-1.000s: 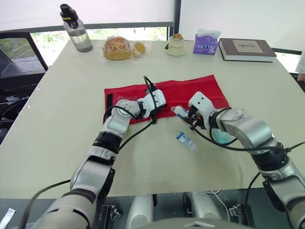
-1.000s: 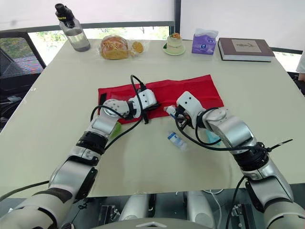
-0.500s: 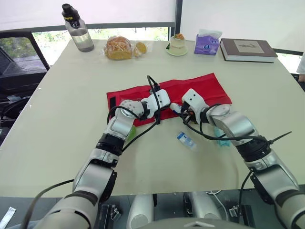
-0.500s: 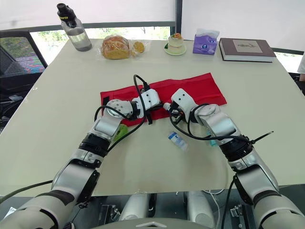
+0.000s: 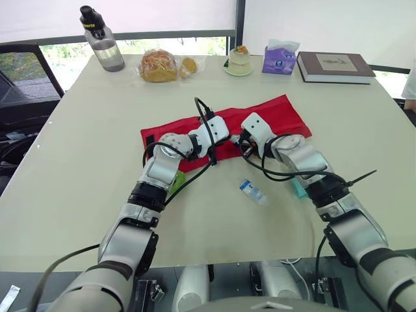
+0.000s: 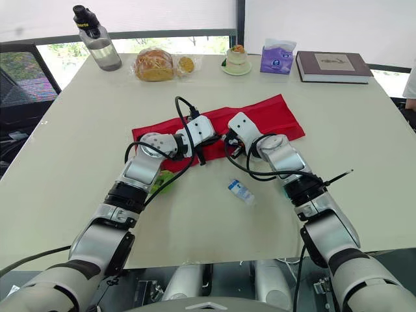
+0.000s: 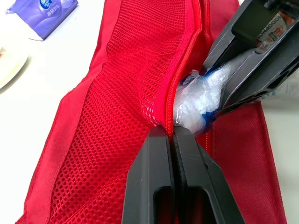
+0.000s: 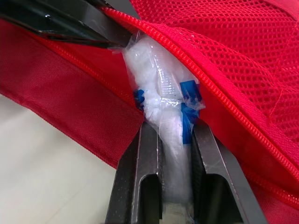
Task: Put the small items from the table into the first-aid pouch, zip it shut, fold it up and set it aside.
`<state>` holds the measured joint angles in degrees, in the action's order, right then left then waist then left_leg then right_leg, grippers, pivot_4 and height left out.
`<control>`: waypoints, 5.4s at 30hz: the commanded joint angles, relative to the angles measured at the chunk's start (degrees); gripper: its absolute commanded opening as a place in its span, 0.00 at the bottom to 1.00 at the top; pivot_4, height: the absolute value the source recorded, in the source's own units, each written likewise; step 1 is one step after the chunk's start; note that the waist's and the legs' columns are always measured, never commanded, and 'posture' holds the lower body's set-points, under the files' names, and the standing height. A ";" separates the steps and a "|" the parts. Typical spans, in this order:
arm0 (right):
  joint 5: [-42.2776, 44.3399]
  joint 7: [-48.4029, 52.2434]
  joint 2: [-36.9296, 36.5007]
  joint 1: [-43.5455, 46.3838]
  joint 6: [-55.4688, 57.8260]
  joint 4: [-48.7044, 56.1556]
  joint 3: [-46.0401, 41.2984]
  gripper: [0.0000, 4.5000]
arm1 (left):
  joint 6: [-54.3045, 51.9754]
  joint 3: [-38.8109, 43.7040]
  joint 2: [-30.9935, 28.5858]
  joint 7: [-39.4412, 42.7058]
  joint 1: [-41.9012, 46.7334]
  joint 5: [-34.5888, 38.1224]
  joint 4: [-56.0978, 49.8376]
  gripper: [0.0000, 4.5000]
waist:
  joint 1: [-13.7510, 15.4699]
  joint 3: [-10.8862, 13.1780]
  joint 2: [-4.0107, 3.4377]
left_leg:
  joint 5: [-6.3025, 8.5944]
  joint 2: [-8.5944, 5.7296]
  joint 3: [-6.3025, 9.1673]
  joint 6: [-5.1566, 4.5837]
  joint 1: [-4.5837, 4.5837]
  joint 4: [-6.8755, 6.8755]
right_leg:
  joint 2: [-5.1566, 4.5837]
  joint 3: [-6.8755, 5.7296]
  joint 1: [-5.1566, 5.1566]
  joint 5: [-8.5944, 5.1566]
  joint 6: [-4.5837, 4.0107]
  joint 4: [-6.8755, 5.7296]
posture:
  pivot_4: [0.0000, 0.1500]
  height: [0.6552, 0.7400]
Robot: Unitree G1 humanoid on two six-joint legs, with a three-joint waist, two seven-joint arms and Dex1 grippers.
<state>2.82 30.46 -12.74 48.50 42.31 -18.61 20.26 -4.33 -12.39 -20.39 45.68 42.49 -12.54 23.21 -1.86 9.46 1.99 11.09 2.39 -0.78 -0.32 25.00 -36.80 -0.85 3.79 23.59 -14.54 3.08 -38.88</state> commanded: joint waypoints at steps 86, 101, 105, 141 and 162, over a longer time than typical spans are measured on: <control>1.76 -1.01 7.61 2.43 -20.61 -12.24 -11.50 0.02 | 15.29 -7.30 1.09 -28.98 -3.58 -14.59 -2.02 0.00 | -0.49 0.06 -0.09 | 0.00 -0.04 -0.04 0.01 -0.10 0.29 | -0.05 0.03 0.03 0.00 -0.01 0.04 | 1.00 1.00; 8.07 10.03 0.65 -7.91 -13.96 4.07 -13.42 0.13 | 16.57 -5.44 0.29 -29.55 -1.48 -13.25 2.85 0.00 | -0.38 0.07 -0.11 | 0.00 -0.06 -0.04 0.01 -0.07 0.31 | -0.07 0.03 0.04 0.01 0.00 0.04 | 1.00 1.00; 11.93 12.78 -3.83 -12.35 -10.54 12.60 -15.95 0.49 | 17.16 -4.94 0.41 -29.45 -0.50 -12.48 4.55 0.00 | -0.36 0.08 -0.12 | 0.00 -0.05 -0.01 0.00 -0.11 0.31 | -0.04 0.02 0.03 0.00 0.00 0.02 | 1.00 1.00; 45.80 40.20 -39.13 -60.55 -9.56 45.96 -72.53 0.99 | 27.70 -4.24 -6.31 -28.02 5.17 -11.09 19.34 0.00 | 0.01 0.15 -0.13 | 0.00 -0.10 -0.13 0.01 -0.18 0.30 | -0.06 0.21 -0.07 -0.15 0.25 0.16 | 1.00 1.00; 10.34 5.83 -22.75 -48.36 -12.08 53.86 -8.11 0.99 | 24.54 -1.42 -10.61 -22.30 -0.90 -8.45 7.60 0.00 | -0.01 0.13 -0.06 | 0.00 -0.08 -0.17 0.02 -0.18 0.23 | -0.08 0.20 -0.03 -0.06 0.08 0.11 | 1.00 1.00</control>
<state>14.89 37.59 -35.90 -0.75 30.67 35.32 11.21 20.53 -15.36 -30.59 23.23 40.96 -22.26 33.94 -1.87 9.59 1.93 11.09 2.32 -0.94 -0.30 24.83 -36.57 -0.92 3.98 23.56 -14.59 3.16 -38.77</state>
